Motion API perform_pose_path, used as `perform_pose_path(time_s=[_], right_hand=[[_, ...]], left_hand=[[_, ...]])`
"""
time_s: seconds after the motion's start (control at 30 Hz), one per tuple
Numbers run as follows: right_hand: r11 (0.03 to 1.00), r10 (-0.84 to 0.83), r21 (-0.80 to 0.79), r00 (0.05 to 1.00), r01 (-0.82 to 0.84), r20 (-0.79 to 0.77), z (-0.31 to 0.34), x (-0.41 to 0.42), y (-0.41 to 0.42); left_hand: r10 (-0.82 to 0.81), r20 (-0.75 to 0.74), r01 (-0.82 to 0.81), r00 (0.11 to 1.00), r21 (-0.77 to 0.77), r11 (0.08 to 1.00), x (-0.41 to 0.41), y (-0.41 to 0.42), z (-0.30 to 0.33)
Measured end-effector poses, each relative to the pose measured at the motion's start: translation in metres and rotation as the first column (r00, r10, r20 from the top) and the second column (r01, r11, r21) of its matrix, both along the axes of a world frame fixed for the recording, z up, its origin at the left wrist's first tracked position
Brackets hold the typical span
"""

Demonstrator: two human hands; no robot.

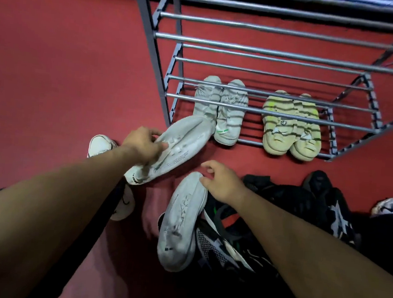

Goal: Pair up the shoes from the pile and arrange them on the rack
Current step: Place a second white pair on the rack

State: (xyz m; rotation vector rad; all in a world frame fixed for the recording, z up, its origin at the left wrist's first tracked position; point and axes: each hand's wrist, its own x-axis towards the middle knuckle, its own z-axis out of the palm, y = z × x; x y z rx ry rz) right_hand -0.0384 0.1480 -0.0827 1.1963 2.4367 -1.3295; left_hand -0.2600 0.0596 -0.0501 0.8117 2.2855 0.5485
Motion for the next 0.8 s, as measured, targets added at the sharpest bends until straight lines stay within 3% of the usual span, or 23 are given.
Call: perform_pose_path(time_s=[0.17, 0.27, 0.33, 0.47, 0.53, 0.6, 0.7, 0.73, 0.8], right_hand=[[0.938, -0.222, -0.303, 0.963, 0.167, -0.156, 0.059, 0.021, -0.03], [0.777, -0.437, -0.578, 0.875, 0.25, -0.208, 0.085, 0.039, -0.053], [0.672, -0.556, -0.689, 0.8, 0.271, -0.227, 0.09, 0.058, -0.069], [0.508, -0.712, -0.792, 0.683, 0.34, -0.163, 0.079, 0.109, -0.091], [0.418, -0.776, -0.806, 0.625, 0.418, -0.079, 0.068, 0.132, -0.098], [0.382, -0.803, -0.785, 0.596, 0.488, -0.02, 0.058, 0.152, -0.102], [0.43, -0.77, -0.739, 0.638, 0.518, 0.0, 0.052, 0.168, -0.099], [0.442, -0.756, -0.734, 0.654, 0.516, 0.004, 0.052, 0.17, -0.098], [0.454, -0.738, -0.733, 0.675, 0.506, 0.009, 0.053, 0.169, -0.098]], left_hand=[[0.145, 0.331, -0.217, 0.932, 0.191, 0.957, 0.044, -0.015, 0.069], [0.233, 0.485, -0.357, 0.843, 0.179, 0.917, 0.084, -0.022, 0.084], [0.278, 0.526, -0.411, 0.804, 0.151, 0.899, 0.109, -0.025, 0.081], [0.214, 0.632, -0.409, 0.745, 0.178, 0.895, 0.147, -0.034, 0.066], [0.269, 0.577, -0.429, 0.771, 0.158, 0.89, 0.155, -0.049, 0.048], [0.304, 0.397, -0.35, 0.866, 0.046, 0.936, 0.158, -0.076, 0.023], [0.162, 0.22, -0.086, 0.962, -0.321, 0.943, 0.166, -0.113, 0.007], [0.178, 0.225, -0.077, 0.958, -0.396, 0.915, 0.169, -0.121, 0.006], [0.3, 0.374, -0.128, 0.878, -0.42, 0.899, 0.179, -0.128, 0.003]])
